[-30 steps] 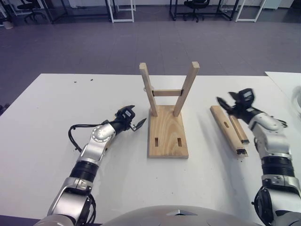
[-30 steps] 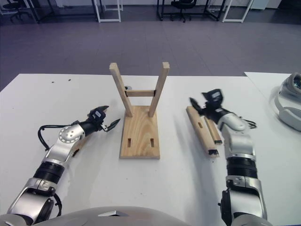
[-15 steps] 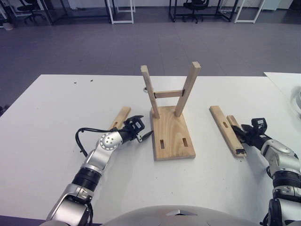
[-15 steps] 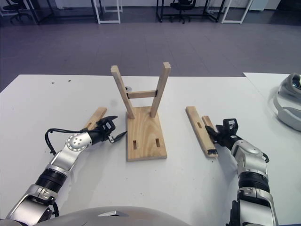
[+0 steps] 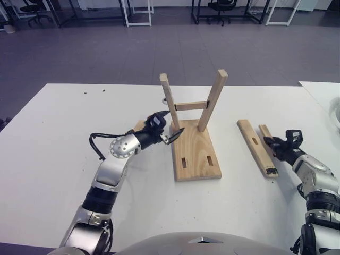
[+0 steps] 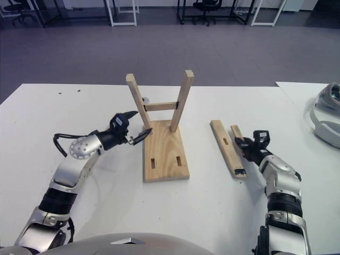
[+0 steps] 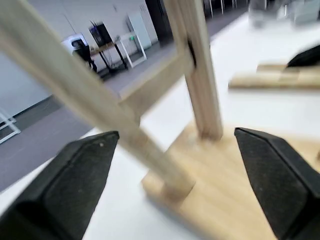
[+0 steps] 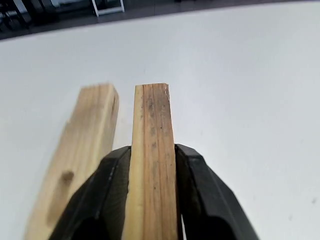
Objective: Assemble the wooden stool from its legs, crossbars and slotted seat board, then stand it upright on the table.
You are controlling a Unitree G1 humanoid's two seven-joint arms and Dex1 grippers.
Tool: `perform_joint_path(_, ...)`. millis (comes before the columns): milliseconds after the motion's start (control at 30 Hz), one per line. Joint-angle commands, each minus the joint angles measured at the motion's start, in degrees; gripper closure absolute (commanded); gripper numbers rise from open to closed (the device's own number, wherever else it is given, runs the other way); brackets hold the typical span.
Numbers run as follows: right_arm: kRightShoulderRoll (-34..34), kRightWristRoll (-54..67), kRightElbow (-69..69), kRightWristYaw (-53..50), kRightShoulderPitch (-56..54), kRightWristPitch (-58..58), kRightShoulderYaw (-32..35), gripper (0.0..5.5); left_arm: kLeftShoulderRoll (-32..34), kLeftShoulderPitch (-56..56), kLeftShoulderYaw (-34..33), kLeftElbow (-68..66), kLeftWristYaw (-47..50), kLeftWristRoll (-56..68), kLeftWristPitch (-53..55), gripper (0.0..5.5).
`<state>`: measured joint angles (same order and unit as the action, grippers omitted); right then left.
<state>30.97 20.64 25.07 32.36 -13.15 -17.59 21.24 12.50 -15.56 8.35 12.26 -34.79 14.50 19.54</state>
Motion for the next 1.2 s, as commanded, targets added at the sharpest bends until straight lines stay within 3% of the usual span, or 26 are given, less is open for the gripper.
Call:
perform_joint_path(33,1.70,9.07,-27.24,5.57,1.54,-5.79,-2.08,4.19,-11.38,-5.47,-6.49,8.70,7.57,24.32,15.20,1.22)
perform_joint_path(133,1.45,16.11,-45.43,5.91,-0.37,-10.85,-6.10,4.19,-17.83,-11.15,-11.55,7.55,17.40,37.13,20.92,1.22)
perform_joint_path(233,0.46,19.75,-56.07,3.69,-5.12,-14.77,-10.81,4.19,-20.28,-16.05,-14.24,5.66,24.52,45.45,24.60,1.22)
perform_joint_path(400,-0.88,17.00,-60.72,0.06,-7.99,-15.04,-17.23,4.19,-22.46,-15.91,-14.79,6.70,33.26,52.46,26.97,2.15)
perform_joint_path(567,-0.45,12.12,-59.62,-1.55,-8.78,-13.09,-19.06,4.19,-22.37,-15.52,-15.16,8.57,38.30,54.27,25.12,2.99)
perform_joint_path(967,-3.30,9.52,-57.08,-2.69,-11.07,-11.62,-20.18,4.19,-20.75,-15.11,-13.62,8.52,40.37,55.33,23.69,4.95)
perform_joint_path(1100,-3.23,9.47,-57.44,-2.01,-10.91,-12.24,-21.02,4.19,-19.27,-14.94,-12.68,8.77,39.07,53.29,23.11,5.09)
perform_joint_path(1133,-3.13,9.73,-57.82,-1.93,-10.51,-12.75,-21.16,3.77,-18.32,-14.54,-12.28,9.32,38.49,52.23,23.00,5.09)
perform_joint_path(1200,-2.20,10.98,-59.13,-1.17,-8.18,-14.22,-21.00,3.48,-13.76,-10.88,-12.42,12.61,35.96,49.67,22.85,5.09)
